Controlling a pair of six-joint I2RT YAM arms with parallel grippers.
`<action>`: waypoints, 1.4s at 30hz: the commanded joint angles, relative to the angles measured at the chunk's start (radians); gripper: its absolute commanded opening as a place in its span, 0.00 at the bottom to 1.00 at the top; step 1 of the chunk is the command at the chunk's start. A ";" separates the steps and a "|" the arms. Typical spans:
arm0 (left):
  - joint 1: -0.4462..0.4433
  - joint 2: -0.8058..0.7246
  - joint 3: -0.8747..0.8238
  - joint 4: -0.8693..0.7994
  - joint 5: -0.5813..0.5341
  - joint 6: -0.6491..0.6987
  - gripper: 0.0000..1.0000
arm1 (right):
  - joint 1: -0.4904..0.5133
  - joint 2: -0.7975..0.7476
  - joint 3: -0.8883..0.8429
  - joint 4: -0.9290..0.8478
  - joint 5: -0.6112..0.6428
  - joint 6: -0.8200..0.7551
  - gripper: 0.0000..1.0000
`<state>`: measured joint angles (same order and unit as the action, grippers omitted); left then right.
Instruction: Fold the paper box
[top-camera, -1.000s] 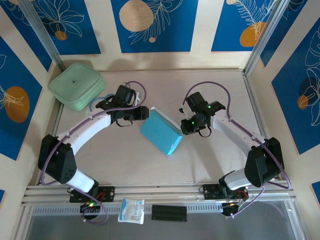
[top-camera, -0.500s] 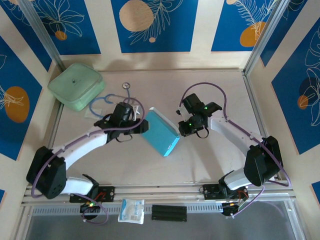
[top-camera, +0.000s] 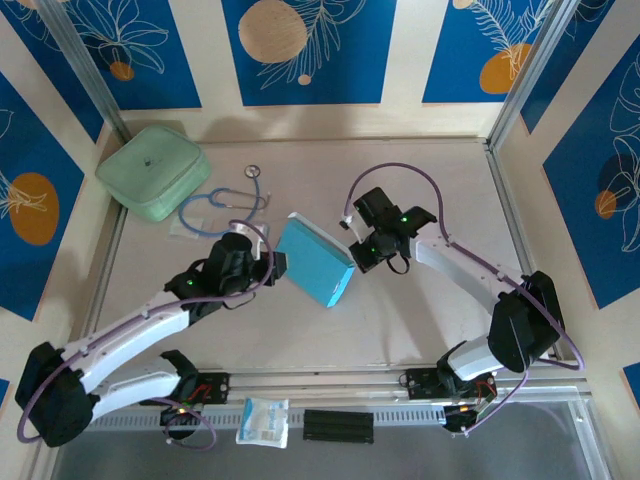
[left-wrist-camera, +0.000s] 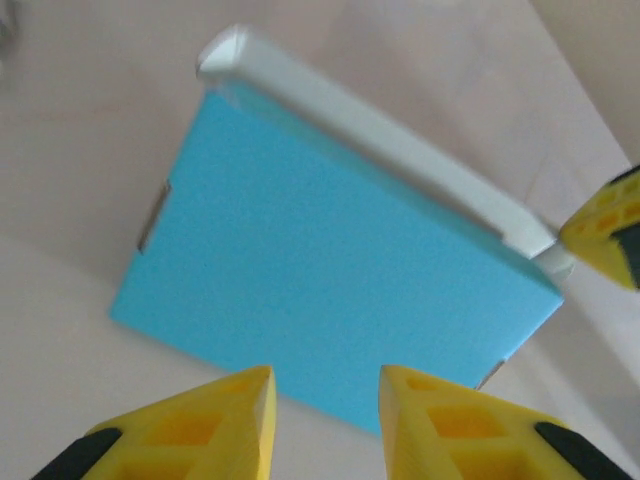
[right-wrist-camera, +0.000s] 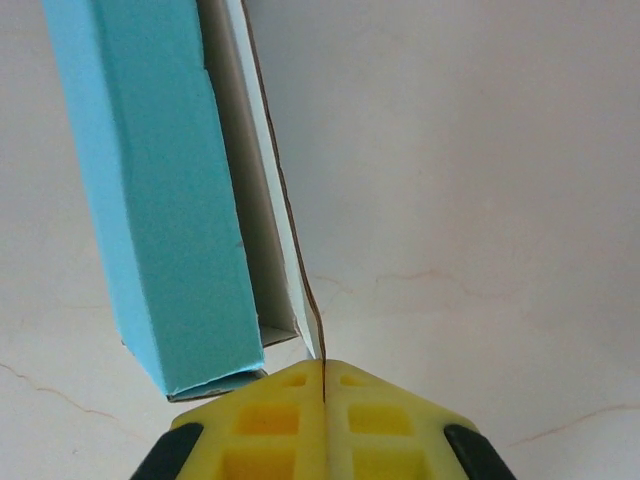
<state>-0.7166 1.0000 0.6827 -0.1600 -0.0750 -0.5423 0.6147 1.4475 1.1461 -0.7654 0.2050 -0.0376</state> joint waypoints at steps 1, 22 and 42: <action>-0.001 -0.051 0.081 -0.118 -0.142 0.140 0.35 | 0.013 -0.044 0.035 0.043 0.028 -0.206 0.00; 0.161 0.243 0.527 -0.649 0.197 0.356 0.35 | -0.044 -0.065 0.000 0.152 -0.125 -0.629 0.00; 0.241 0.437 0.559 -0.554 0.158 0.386 0.36 | -0.059 -0.022 0.015 0.134 -0.125 -0.639 0.00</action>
<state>-0.4862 1.4349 1.2072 -0.7372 0.1261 -0.1745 0.5613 1.4124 1.1496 -0.6209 0.1070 -0.6632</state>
